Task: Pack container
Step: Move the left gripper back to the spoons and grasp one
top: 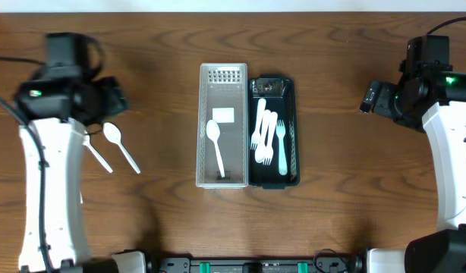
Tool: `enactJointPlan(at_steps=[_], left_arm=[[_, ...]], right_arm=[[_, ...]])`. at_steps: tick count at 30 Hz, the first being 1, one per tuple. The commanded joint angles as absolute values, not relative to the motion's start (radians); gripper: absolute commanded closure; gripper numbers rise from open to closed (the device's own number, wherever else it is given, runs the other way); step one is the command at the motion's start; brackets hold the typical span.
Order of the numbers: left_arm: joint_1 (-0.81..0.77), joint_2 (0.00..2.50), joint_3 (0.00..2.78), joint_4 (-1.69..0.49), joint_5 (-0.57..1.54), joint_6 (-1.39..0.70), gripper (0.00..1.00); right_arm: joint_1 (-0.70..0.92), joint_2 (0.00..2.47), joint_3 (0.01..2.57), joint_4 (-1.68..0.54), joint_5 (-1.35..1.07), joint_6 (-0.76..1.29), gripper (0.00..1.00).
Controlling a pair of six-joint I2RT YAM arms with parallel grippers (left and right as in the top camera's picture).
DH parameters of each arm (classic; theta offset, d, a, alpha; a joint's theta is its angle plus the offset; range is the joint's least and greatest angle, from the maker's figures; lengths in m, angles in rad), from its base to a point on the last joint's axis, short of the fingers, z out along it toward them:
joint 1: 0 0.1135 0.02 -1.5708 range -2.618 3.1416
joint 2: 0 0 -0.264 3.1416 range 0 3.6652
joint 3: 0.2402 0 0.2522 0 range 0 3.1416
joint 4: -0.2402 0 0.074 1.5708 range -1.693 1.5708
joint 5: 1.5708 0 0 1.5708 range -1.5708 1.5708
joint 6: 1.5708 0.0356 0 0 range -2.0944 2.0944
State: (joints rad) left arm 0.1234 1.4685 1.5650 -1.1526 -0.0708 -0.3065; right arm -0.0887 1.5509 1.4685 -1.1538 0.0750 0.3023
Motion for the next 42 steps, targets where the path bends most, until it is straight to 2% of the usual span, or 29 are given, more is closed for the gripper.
enactJointPlan(at_steps=[1, 6, 19, 42], left_arm=[[0.223, 1.551, 1.537, -1.143, 0.027, -0.263, 0.18], [0.279, 1.713, 1.526, -1.122, 0.052, -0.241, 0.16], [0.286, 2.071, 1.526, -1.071, 0.147, -0.173, 0.16], [0.286, 2.110, 1.356, -0.960, 0.146, -0.173, 0.18]], right_arm=[[-0.091, 1.557, 1.462, -1.148, 0.071, 0.290, 0.02], [-0.091, 1.557, 1.462, -1.145, 0.071, 0.290, 0.01], [-0.091, 1.557, 1.462, -1.145, 0.071, 0.278, 0.02], [-0.091, 1.557, 1.462, -1.145, 0.071, 0.278, 0.02]])
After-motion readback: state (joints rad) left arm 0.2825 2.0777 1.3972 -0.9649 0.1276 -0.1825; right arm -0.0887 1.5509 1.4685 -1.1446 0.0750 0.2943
